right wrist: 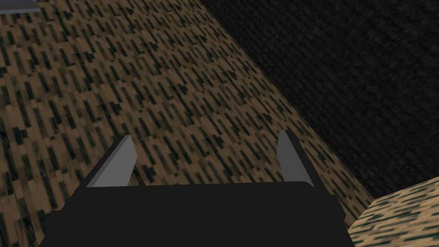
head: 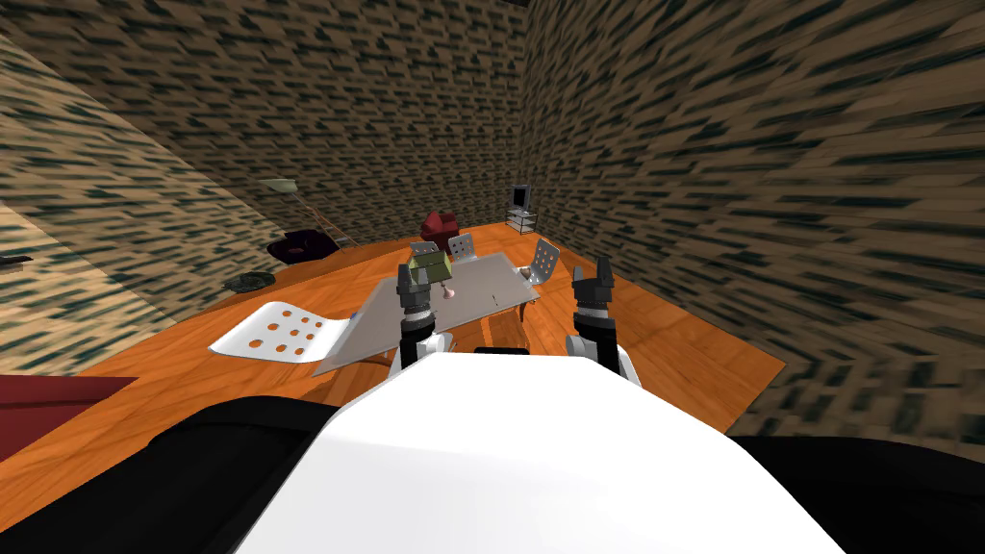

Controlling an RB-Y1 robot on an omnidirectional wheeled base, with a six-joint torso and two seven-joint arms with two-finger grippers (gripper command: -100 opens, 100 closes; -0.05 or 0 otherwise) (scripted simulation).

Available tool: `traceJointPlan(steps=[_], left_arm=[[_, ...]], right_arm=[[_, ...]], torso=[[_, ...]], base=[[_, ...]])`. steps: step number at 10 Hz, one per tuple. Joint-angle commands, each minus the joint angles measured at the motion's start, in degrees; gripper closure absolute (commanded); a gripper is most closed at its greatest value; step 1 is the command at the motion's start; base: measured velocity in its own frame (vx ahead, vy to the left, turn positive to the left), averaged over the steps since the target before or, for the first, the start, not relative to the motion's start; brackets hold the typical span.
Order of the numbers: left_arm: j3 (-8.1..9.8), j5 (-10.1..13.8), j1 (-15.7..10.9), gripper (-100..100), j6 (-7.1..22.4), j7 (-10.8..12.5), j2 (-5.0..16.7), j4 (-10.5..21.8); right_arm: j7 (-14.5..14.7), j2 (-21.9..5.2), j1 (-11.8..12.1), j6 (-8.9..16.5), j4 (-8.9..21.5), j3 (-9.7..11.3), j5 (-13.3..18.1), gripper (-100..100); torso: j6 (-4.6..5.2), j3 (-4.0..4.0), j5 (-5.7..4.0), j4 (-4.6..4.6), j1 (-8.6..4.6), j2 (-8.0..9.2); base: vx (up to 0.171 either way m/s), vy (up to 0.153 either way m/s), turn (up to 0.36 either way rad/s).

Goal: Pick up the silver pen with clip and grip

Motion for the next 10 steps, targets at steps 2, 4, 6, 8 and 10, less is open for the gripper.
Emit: traceJointPlan(steps=[2, 4, 6, 8, 10], left_arm=[[-1.01, 0.02, -1.31, -100, 1.85, -0.24, 1.51, 2.73], [-2.09, 0.03, -2.75, -100, 3.85, -0.49, 2.76, 5.75], [-2.75, 0.04, -3.63, -100, 5.07, -0.64, 3.46, 7.6], [-4.27, 0.05, -5.69, -100, 7.9, -0.99, 5.0, 11.31], [-5.13, 0.05, -6.85, -100, 9.48, -1.18, 5.85, 13.36]], right_arm=[[0.0, 0.0, 0.0, 0.0, 0.0, 0.0, 0.0, 0], [0.0, 0.0, 0.0, 0.0, 0.0, 0.0, 0.0, 0], [0.0, 0.0, 0.0, 0.0, 0.0, 0.0, 0.0, 0], [0.0, 0.0, 0.0, 0.0, 0.0, 0.0, 0.0, 0], [0.0, 0.0, 0.0, 0.0, 0.0, 0.0, 0.0, 0]], torso=[[0.02, -0.02, -0.01, -0.01, -0.04, -0.03], [0.02, -0.05, -0.02, -0.02, -0.1, -0.08], [0.02, -0.05, -0.02, -0.02, -0.11, -0.09], [0.01, -0.05, -0.02, -0.02, -0.09, -0.09], [-0.01, -0.05, -0.03, -0.02, -0.11, -0.08]], base=[[0.01, -0.02, -0.076], [0.017, -0.029, -0.089], [0.018, -0.023, -0.068], [0.023, -0.031, -0.094], [0.017, -0.027, -0.063]])
